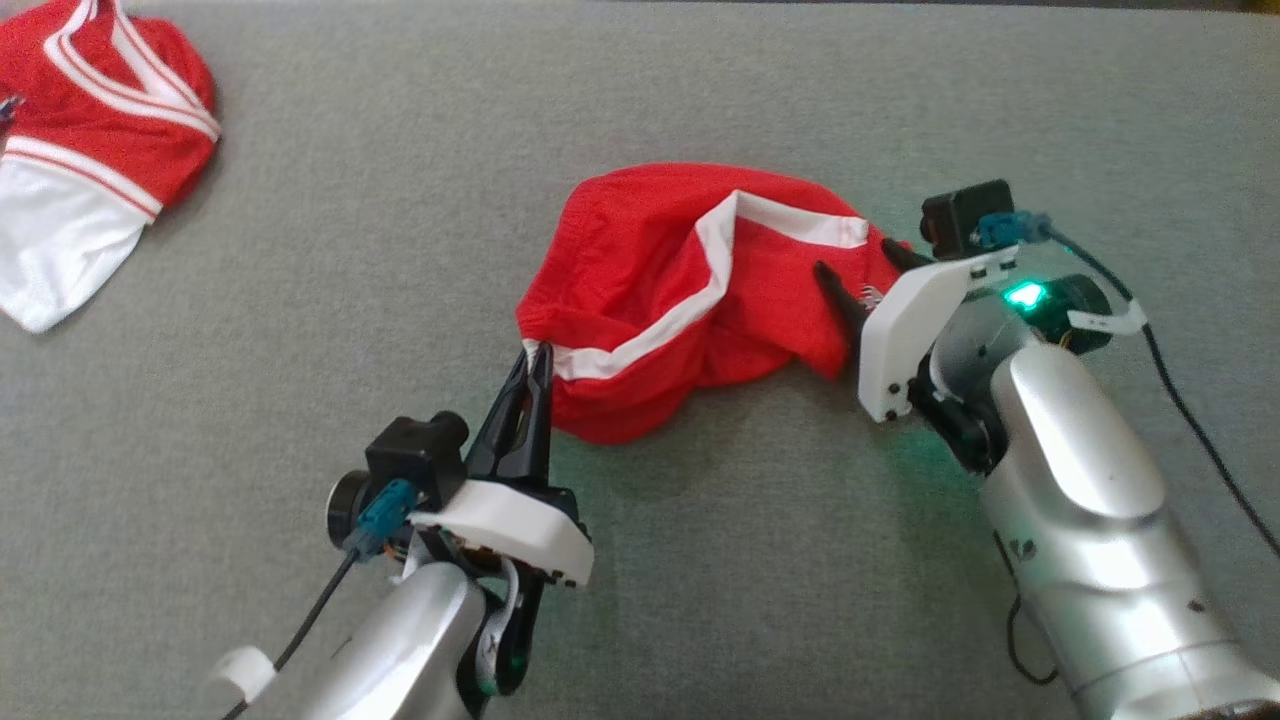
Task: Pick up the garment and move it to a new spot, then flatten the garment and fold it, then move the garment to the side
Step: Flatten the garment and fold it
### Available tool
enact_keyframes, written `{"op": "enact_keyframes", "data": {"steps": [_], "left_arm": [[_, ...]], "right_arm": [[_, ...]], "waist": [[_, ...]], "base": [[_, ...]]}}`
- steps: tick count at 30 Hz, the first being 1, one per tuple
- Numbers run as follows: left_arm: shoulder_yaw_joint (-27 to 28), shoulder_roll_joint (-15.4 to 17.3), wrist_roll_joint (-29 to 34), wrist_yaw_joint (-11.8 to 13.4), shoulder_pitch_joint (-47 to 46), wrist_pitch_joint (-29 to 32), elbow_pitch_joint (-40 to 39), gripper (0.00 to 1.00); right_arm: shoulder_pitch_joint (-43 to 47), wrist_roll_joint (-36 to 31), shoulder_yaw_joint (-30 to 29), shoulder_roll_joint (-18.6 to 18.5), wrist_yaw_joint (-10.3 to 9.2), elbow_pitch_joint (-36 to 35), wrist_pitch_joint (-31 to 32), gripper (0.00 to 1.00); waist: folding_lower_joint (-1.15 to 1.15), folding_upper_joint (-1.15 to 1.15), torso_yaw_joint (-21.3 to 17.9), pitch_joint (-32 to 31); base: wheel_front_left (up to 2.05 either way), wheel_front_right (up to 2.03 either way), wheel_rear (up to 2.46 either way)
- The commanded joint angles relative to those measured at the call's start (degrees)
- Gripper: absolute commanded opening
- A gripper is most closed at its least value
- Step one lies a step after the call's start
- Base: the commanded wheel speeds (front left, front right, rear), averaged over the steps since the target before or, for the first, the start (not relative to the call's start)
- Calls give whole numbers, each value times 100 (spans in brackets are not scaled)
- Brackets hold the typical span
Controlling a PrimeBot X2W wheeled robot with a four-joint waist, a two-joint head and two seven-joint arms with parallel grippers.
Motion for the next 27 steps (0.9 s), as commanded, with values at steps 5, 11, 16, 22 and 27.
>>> {"op": "enact_keyframes", "data": {"steps": [5, 11, 16, 22, 27], "left_arm": [[88, -13, 17, -69, -290, -92, -70, 0], [45, -38, 19, -97, -343, -122, 1, 0], [33, -31, 10, -92, -351, -134, 40, 0], [66, 15, -12, -66, -346, -166, 56, 0], [142, 91, -23, -11, -311, -240, 8, 0]], "right_arm": [[-498, 51, 48, 18, -4, 183, 40, 100], [-752, 101, 21, 32, -4, 545, -94, 93], [-868, 171, 105, 46, -4, 757, -213, 27], [-989, 225, 231, 54, -4, 871, -574, 0], [-975, 342, 328, 59, -4, 818, -884, 0]], "waist": [[-1, 0, 206, 177], [-1, 0, 282, 213], [-1, 0, 282, 192], [-1, 0, 219, 120], [-1, 0, 114, -9]], "base": [[0, 0, 0], [0, 0, 0], [0, 0, 0], [0, 0, 0], [0, 0, 0]]}}
